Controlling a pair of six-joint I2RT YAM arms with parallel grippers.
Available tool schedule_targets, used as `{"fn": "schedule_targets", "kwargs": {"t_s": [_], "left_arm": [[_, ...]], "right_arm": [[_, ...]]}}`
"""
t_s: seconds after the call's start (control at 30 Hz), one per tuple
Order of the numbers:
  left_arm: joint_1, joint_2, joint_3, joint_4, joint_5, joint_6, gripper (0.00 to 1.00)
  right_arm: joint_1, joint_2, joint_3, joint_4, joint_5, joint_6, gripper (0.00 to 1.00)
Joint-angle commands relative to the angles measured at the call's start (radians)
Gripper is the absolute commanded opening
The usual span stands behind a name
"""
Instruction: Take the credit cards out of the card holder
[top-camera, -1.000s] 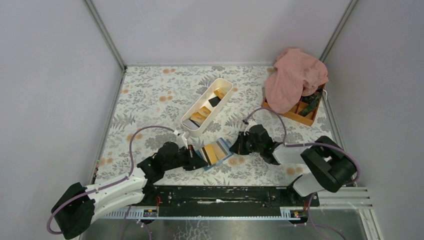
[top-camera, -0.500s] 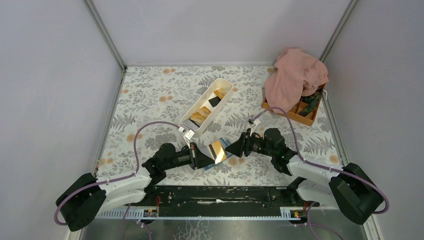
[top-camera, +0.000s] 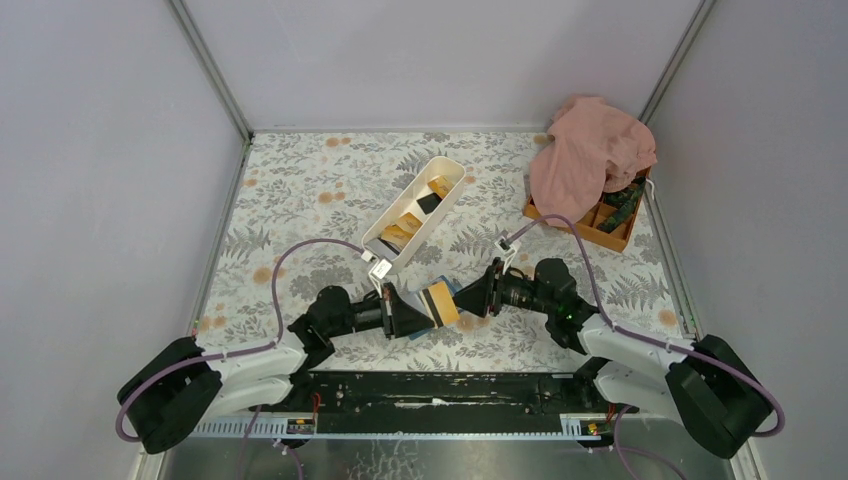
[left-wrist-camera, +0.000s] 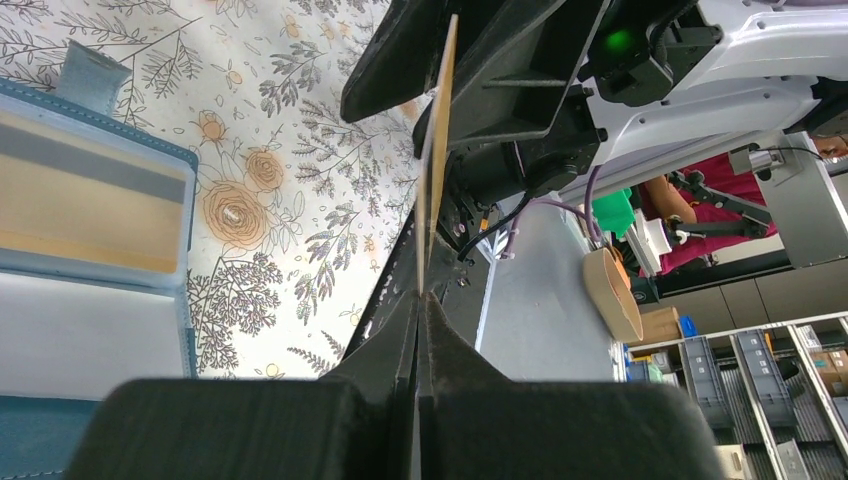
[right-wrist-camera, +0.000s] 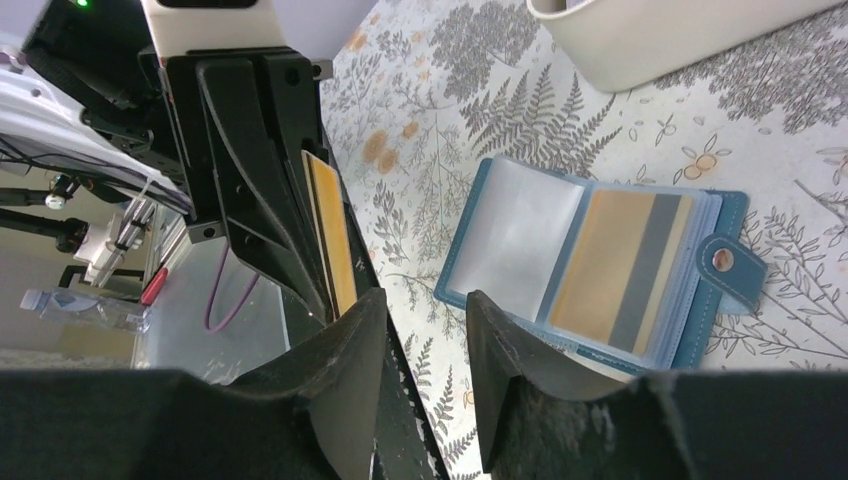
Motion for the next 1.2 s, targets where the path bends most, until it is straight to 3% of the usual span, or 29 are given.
{"fn": "schedule_targets", "kwargs": {"t_s": [0.0, 0.1, 0.57, 0.73, 1.17], "left_arm": [[-0.001, -0.030, 0.002, 0.060, 0.022, 0.036, 0.00], [-0.002, -0.061, 0.016, -0.008, 0.016, 0.067, 0.00], [-0.001, -0.069, 0.015, -0.018, 0.021, 0.078, 0.00], [-0.001, -0.096, 0.019, -0.046, 0.012, 0.084, 0.00], [-0.009, -0.045, 0.026, 0.018, 0.031, 0.081, 0.00]], "right_arm": [[-0.004, -0.090, 0.010, -0.069, 0.052, -0.044, 0.42], [-0.004, -0.120, 0.025, -0.130, 0.066, -0.066, 0.42], [-0.004, -0.156, 0.026, -0.126, 0.045, -0.067, 0.43], [-0.004, -0.197, 0.056, -0.200, 0.071, -0.101, 0.43], [-0.003, -0.133, 0.055, -0.091, -0.030, -0.055, 0.45]]}}
